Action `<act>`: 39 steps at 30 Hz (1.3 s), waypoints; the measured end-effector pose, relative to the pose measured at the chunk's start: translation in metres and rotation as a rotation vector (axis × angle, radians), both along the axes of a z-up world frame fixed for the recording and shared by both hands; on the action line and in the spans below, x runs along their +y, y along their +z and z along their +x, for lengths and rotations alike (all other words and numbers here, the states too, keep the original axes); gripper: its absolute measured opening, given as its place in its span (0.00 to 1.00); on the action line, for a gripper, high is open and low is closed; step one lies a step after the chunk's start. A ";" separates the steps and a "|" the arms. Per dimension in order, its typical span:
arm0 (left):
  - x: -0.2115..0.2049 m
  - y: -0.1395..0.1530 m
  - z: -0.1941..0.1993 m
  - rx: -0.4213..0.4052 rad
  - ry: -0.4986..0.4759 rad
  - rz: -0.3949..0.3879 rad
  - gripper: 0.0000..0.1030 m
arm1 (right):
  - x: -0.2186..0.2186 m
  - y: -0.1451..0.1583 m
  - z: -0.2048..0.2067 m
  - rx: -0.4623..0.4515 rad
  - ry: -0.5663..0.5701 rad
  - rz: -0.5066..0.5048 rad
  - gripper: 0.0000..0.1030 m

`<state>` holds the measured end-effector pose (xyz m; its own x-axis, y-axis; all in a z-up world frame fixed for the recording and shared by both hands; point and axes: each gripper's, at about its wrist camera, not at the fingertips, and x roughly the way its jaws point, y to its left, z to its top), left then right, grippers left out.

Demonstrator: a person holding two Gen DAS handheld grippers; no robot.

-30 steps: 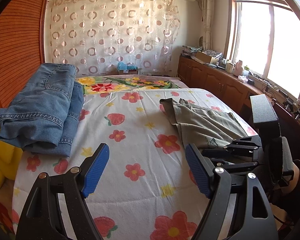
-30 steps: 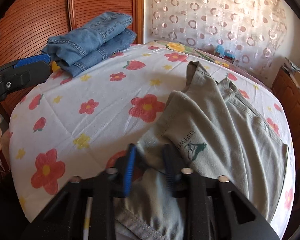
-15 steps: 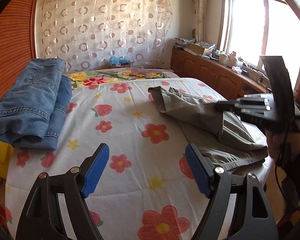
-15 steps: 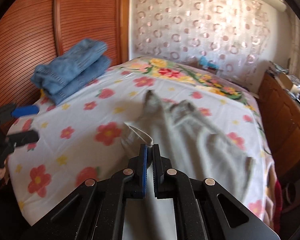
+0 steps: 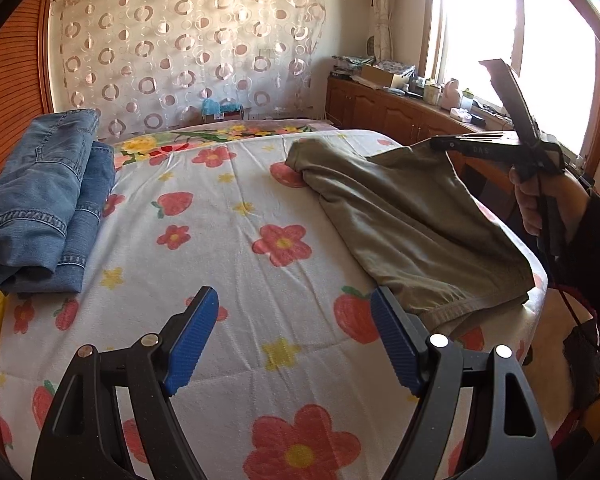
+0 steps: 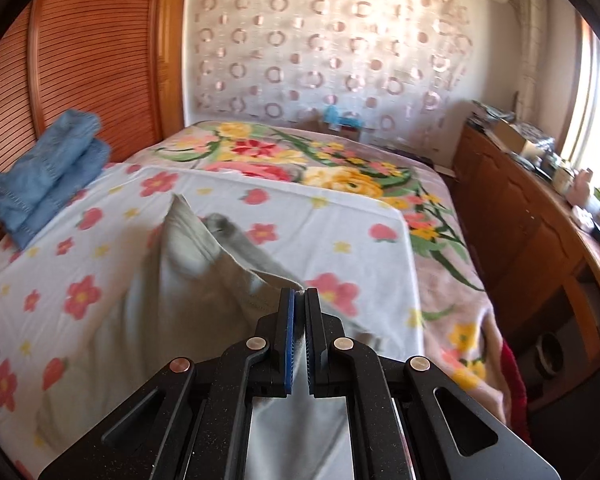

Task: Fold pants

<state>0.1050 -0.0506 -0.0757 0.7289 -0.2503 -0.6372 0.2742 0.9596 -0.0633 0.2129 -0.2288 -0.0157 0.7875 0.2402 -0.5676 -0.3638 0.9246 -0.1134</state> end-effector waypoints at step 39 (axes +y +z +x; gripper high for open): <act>-0.020 -0.007 -0.006 0.031 -0.075 0.018 0.77 | -0.039 -0.027 -0.094 0.093 0.009 0.139 0.35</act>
